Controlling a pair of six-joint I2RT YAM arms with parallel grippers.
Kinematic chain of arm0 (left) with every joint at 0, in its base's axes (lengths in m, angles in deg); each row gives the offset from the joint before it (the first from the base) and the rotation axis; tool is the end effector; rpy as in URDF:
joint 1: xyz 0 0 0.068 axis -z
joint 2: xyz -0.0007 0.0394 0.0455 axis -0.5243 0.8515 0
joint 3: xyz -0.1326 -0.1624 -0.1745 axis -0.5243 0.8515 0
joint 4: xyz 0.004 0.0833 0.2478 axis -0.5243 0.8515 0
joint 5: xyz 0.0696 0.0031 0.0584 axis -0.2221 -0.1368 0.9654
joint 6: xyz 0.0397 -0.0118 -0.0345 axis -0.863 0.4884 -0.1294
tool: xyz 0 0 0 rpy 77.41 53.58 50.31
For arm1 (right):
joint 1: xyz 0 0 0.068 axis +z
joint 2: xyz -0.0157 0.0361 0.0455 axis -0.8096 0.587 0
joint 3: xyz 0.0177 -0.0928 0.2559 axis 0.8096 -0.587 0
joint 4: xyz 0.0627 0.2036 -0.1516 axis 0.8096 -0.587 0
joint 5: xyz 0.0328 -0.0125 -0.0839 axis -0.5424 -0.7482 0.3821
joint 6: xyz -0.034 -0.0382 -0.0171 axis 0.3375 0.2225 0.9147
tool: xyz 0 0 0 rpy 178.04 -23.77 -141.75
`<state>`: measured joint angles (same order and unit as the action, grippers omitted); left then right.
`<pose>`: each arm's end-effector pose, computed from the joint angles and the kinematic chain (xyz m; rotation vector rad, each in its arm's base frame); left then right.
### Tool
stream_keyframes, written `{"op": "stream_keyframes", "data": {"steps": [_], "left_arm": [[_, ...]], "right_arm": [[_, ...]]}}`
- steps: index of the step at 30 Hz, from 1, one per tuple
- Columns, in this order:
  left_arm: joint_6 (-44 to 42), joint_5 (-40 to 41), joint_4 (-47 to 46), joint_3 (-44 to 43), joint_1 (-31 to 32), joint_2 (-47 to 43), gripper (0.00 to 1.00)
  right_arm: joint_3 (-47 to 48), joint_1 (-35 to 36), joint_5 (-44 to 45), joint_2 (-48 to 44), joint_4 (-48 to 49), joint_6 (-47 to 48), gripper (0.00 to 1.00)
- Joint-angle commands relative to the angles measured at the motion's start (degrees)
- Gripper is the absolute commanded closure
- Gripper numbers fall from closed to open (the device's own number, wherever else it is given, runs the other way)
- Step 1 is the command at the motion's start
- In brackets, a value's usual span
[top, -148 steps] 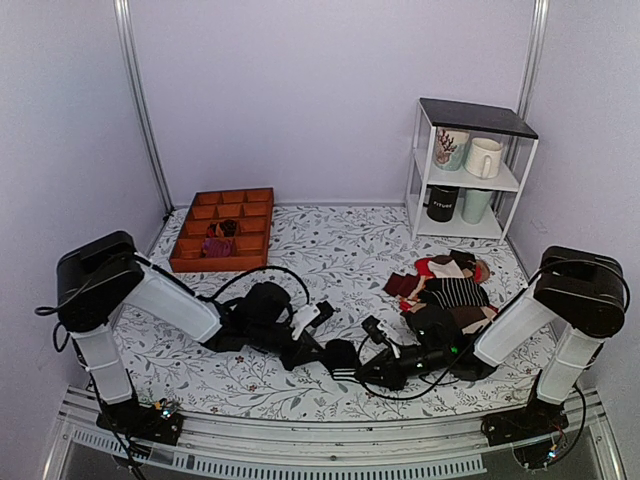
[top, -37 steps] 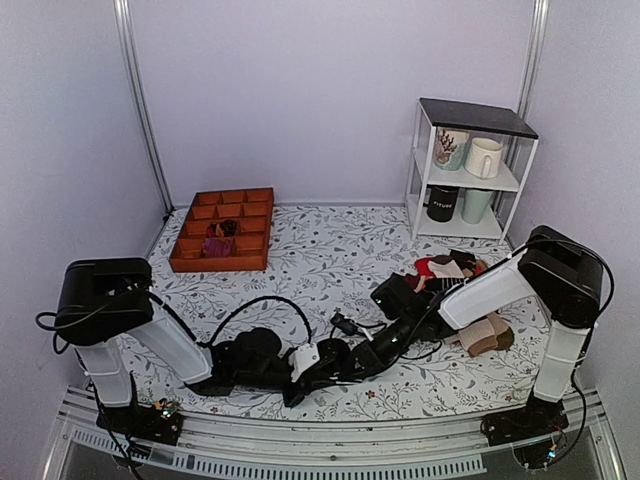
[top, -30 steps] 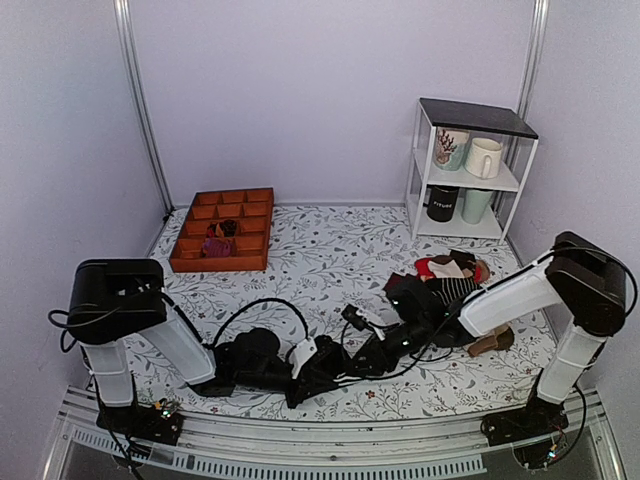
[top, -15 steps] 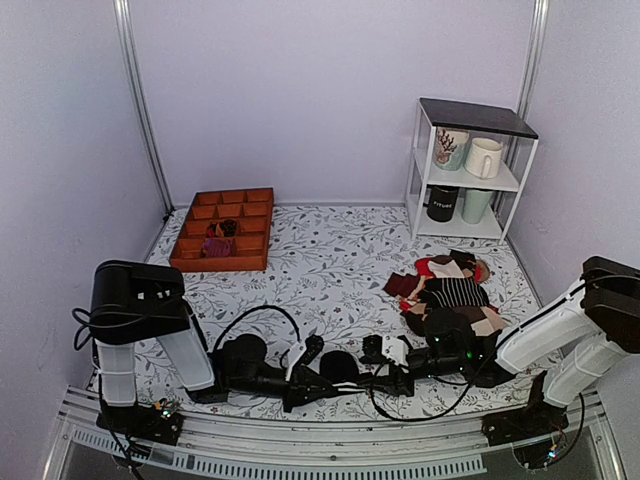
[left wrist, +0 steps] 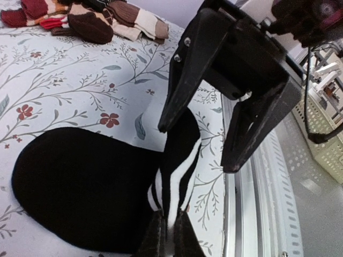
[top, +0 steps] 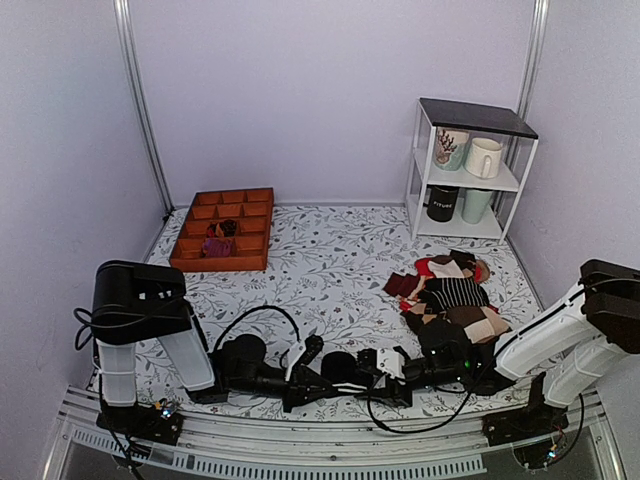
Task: Roll the socks
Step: Roll the sock at the center of the board.
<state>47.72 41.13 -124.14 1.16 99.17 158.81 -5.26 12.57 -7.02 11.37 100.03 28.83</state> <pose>0.0974 -0.2659 0.0608 1.0184 1.9288 -1.3353 0.0912 0.2346 0.1215 -1.5306 1.5345 0.8200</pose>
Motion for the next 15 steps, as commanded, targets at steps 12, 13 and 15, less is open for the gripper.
{"op": "stream_keyframes", "data": {"steps": [12, 13, 15], "left_arm": [[3.57, -2.83, 24.25, 2.27, 0.45, 8.22, 1.00], [3.42, -2.88, 24.44, 2.15, 0.48, 8.31, 1.00], [3.29, -2.22, 24.85, 1.91, 0.45, 8.23, 1.00]], "right_arm": [[3.46, 0.78, 0.64, 6.56, -2.03, -4.58, 0.73], [4.11, 0.78, 0.57, 6.64, -2.97, -5.02, 0.75], [5.50, 0.83, -0.56, 7.17, -5.80, -6.11, 0.80]]}}
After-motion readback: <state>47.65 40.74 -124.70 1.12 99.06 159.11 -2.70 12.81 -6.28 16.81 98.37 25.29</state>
